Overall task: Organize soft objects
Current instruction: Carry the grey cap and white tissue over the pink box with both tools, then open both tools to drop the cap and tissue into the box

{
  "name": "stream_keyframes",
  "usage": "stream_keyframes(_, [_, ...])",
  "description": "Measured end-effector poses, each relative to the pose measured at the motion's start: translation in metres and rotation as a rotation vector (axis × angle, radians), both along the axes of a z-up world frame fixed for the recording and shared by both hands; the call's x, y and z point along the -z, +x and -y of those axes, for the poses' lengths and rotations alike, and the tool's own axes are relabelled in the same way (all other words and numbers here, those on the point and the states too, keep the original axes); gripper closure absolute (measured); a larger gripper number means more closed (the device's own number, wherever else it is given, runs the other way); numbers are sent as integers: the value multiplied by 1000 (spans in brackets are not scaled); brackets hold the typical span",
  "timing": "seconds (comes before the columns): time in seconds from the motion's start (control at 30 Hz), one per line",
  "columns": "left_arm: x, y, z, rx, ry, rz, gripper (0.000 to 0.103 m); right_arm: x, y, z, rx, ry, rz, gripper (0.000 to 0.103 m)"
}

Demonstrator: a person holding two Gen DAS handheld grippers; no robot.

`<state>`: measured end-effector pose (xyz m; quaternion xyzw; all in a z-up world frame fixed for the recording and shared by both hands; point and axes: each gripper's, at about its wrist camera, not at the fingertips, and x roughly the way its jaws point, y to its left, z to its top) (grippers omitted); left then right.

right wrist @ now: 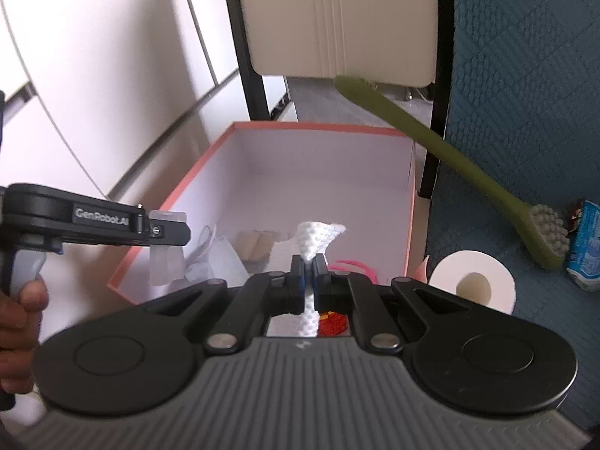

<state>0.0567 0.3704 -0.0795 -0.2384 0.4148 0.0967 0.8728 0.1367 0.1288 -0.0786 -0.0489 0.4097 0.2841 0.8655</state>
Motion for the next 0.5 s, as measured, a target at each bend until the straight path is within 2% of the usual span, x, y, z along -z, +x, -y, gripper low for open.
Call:
stream_keyframes(0.3, [33, 37, -26, -5, -16, -81, 78, 39, 32, -17, 12, -39, -81, 94])
stream_keyframes(0.5, [51, 46, -34, -1, -13, -125, 78, 49, 37, -21, 20, -49, -100, 93])
